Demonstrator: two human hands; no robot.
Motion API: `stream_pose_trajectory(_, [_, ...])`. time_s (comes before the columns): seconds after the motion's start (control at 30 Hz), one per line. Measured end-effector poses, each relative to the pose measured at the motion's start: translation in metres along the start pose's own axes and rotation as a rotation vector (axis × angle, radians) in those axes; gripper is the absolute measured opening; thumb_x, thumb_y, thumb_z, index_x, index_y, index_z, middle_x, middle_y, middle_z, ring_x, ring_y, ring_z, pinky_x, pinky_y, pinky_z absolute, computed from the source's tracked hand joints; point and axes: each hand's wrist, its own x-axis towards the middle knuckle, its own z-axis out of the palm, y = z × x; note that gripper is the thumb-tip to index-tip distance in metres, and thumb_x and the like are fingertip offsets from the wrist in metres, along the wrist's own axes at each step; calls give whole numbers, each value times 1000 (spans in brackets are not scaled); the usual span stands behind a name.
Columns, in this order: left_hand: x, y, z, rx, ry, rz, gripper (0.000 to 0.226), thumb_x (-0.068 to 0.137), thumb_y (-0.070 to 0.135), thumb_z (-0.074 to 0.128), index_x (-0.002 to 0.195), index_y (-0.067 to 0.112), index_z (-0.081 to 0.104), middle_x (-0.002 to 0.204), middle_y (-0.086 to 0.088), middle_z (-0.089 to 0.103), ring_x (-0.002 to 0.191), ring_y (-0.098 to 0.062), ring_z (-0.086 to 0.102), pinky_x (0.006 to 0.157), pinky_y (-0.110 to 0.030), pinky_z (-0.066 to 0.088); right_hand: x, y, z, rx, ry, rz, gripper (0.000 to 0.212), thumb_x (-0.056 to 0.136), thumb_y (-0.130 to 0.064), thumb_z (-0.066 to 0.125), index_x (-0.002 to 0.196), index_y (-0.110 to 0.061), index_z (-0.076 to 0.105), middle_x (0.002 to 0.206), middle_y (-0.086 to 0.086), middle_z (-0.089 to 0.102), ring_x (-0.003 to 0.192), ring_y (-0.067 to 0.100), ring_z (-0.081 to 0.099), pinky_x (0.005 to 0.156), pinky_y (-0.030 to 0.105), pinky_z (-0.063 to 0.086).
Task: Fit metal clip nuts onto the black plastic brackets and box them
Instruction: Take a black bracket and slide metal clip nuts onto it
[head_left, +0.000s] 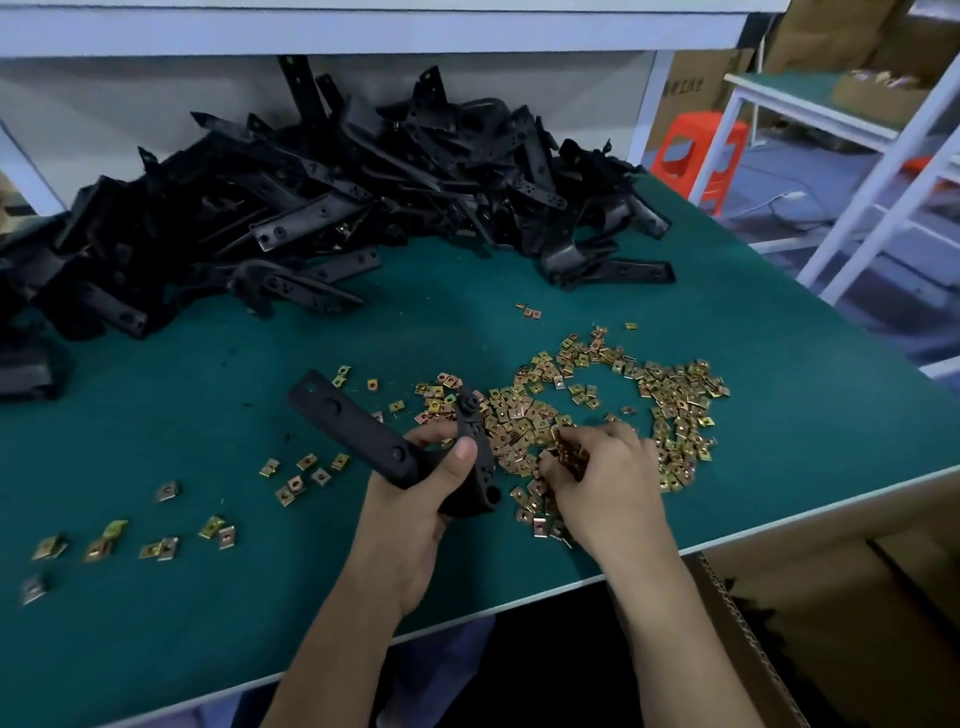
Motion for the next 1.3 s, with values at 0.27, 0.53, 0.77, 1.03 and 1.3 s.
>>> stream_pose_trajectory(0.27, [4, -2, -6, -31, -49, -9, 25, 60, 29, 85, 83, 26, 78, 95, -4, 77, 82, -16, 73, 64, -27, 58, 5, 1, -2, 184, 35, -19, 6, 86, -20, 79, 87, -25, 75, 102, -5, 54, 99, 16, 53, 75, 16, 29])
stream_pose_trajectory(0.53, [7, -3, -9, -45, -57, -35, 31, 59, 30, 87, 88, 23, 78, 99, -6, 77, 86, -16, 74, 67, -25, 58, 8, 1, 3, 278, 91, -20, 33, 90, -1, 62, 102, -29, 75, 103, -5, 69, 89, 12, 63, 77, 21, 47])
stream_pose_trajectory(0.77, [7, -3, -9, -39, -80, -36, 31, 59, 32, 89, 88, 26, 79, 97, -4, 77, 85, -14, 74, 69, -25, 58, 5, -3, 1, 690, 41, -30, 28, 90, 0, 69, 100, -26, 73, 88, -8, 71, 83, 3, 66, 78, 16, 51])
stream_pose_trajectory(1.03, [6, -3, -9, -76, -122, -16, 21, 71, 26, 85, 89, 20, 79, 94, -7, 76, 82, -16, 72, 68, -29, 58, -10, -20, -3, 1198, -198, -8, 25, 94, 1, 62, 97, -18, 78, 85, 7, 77, 84, 16, 74, 72, 18, 56])
stream_pose_trajectory(1.3, [6, -3, -9, -81, -140, -17, 27, 66, 29, 84, 89, 17, 78, 97, -9, 76, 87, -19, 72, 70, -28, 58, -17, -26, 5, 1237, -244, -31, 26, 95, -5, 63, 96, -26, 77, 83, -3, 73, 83, 11, 67, 76, 18, 53])
